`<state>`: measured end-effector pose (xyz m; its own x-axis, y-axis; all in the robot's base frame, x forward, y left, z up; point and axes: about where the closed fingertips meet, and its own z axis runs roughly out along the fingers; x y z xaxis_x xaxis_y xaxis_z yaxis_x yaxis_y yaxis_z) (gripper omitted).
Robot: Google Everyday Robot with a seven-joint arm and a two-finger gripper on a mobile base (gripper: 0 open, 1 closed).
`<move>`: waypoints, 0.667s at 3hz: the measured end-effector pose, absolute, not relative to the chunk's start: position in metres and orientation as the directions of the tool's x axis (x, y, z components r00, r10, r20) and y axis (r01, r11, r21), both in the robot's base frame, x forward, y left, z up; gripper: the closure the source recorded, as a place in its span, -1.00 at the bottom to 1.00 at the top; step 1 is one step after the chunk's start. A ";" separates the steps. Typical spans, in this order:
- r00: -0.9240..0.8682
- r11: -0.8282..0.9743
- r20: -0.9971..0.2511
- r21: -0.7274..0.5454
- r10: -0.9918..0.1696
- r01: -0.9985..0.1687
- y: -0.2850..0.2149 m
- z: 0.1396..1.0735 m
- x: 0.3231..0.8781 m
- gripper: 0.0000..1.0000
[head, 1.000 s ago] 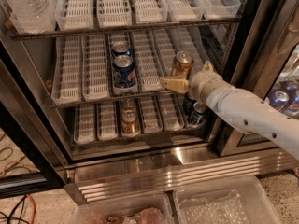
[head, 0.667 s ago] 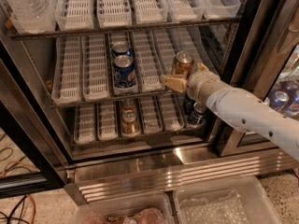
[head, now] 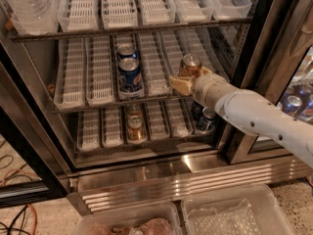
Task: Pick orange can from middle shelf of fridge
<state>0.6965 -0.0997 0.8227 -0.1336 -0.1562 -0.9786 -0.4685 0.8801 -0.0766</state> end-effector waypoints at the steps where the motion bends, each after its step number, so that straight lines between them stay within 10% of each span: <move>1: -0.134 0.858 -0.978 -0.071 -0.160 -0.508 -0.091 0.824 0.695 0.77; 2: -0.114 0.831 -0.978 -0.084 -0.175 -0.550 -0.080 0.836 0.691 1.00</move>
Offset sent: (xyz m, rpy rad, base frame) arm -0.0115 0.0279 0.0292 -0.0183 -0.0169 0.1522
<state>0.6908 -0.0803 0.8363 -0.1144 -0.1746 -0.9780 -0.5502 0.8308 -0.0839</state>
